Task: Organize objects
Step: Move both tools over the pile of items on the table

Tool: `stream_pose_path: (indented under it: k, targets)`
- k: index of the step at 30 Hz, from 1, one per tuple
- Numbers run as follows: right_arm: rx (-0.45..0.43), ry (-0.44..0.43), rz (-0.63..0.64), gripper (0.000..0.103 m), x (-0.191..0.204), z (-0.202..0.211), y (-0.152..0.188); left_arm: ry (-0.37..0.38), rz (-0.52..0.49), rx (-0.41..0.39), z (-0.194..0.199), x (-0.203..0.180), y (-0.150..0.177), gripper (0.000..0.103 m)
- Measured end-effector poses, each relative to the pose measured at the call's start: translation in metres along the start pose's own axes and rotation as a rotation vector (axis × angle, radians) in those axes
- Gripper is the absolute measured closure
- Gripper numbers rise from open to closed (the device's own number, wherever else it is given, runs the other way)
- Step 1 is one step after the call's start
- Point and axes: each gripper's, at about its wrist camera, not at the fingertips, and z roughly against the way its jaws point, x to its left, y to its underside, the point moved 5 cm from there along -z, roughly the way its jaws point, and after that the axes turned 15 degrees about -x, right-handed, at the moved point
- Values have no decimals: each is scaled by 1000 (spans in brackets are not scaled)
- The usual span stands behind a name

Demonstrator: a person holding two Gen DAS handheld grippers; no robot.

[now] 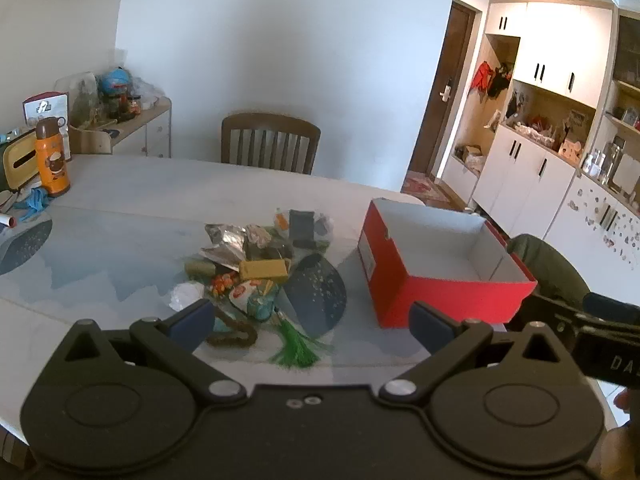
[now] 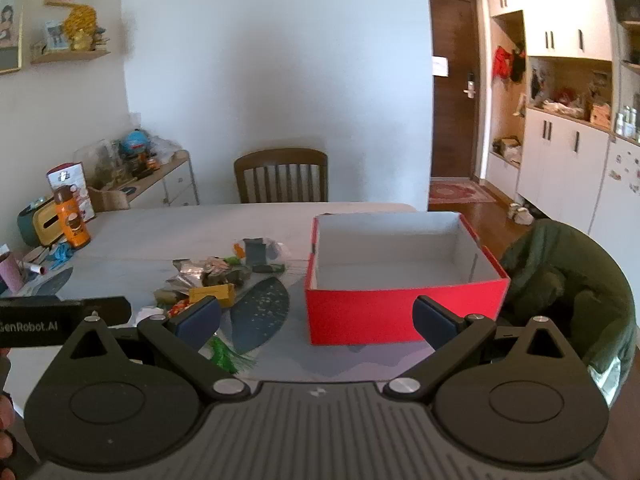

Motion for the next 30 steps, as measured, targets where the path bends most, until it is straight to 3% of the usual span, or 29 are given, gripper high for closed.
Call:
stream_pose_path:
  k: [12, 18, 27, 30]
  targets:
    - [33, -47, 31, 0, 28, -52, -3, 39, 23, 24, -49, 37, -4, 0]
    - [108, -55, 30, 0, 38, -90, 6, 70, 7, 92, -81, 56, 8, 1]
    - [210, -198, 81, 0, 73, -134, 39, 120, -46, 197, -125, 83, 39, 3]
    - [251, -204, 118, 0, 84, -150, 55, 144, -55, 231, -136, 90, 50, 4]
